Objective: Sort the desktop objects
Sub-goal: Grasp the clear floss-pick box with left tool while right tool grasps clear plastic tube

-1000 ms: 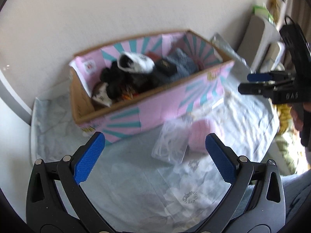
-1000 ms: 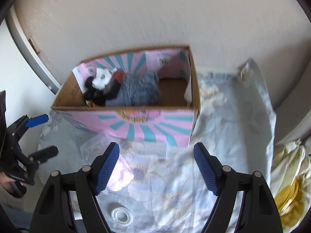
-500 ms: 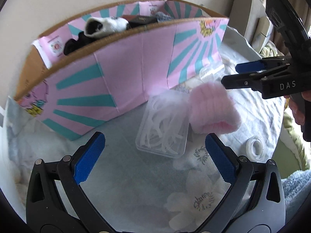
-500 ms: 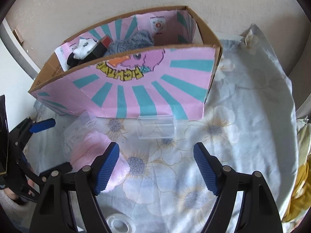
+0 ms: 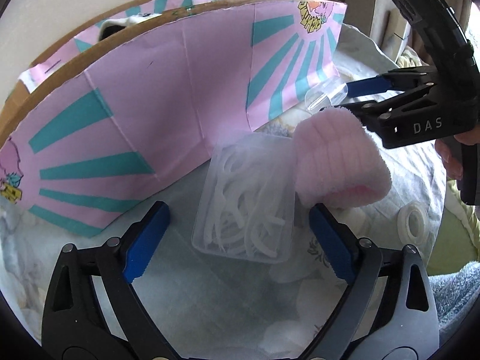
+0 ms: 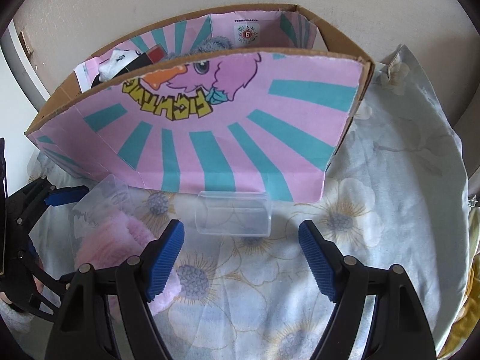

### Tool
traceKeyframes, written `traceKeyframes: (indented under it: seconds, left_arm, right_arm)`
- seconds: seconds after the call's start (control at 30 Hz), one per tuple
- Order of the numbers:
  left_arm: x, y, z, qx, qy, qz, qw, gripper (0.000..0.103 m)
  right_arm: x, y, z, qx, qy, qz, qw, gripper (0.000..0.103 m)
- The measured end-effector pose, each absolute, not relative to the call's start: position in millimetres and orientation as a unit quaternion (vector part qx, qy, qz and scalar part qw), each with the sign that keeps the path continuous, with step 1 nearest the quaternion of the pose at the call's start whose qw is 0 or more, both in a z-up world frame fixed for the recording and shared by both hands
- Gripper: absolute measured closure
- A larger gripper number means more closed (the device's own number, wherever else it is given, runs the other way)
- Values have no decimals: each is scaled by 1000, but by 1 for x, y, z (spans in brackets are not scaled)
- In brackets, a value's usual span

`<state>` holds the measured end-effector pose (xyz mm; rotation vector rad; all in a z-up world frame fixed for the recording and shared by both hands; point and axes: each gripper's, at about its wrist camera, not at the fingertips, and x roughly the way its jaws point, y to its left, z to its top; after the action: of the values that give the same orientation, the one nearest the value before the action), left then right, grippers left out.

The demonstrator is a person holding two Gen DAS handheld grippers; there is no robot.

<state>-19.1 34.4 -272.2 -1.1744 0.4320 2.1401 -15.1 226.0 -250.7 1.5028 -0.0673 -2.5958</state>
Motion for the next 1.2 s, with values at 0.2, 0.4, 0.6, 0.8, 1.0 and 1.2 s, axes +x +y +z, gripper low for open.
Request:
traceKeyframes:
  seconds: [0.2,0.4,0.6,0.8,1.0,1.2]
  left_arm:
    - [-23,45,-270,-439,170,813,343,29]
    - [-23,52,-266,-444,165,813,339,52]
    - [-21,54,-264,-454,163,812,330,52]
    - [-14,47,-259,-459,162,816,311,52]
    - [-7,28,-248,-469,129,826,285,52]
    - [6,11,-219,-462,112,836,276,52]
  right_arm:
    - [-16,228,-250,495,-18,-866,71,41]
    - [-16,224,-249,490,11,-869,70,59]
    - [-11,228,-246,491,3,-868,71,59]
    - [-1,230,-241,495,9,-866,75,59]
    - [13,235,-229,499,11,-863,75,59]
    - [30,242,-208,500,15,-862,79,59]
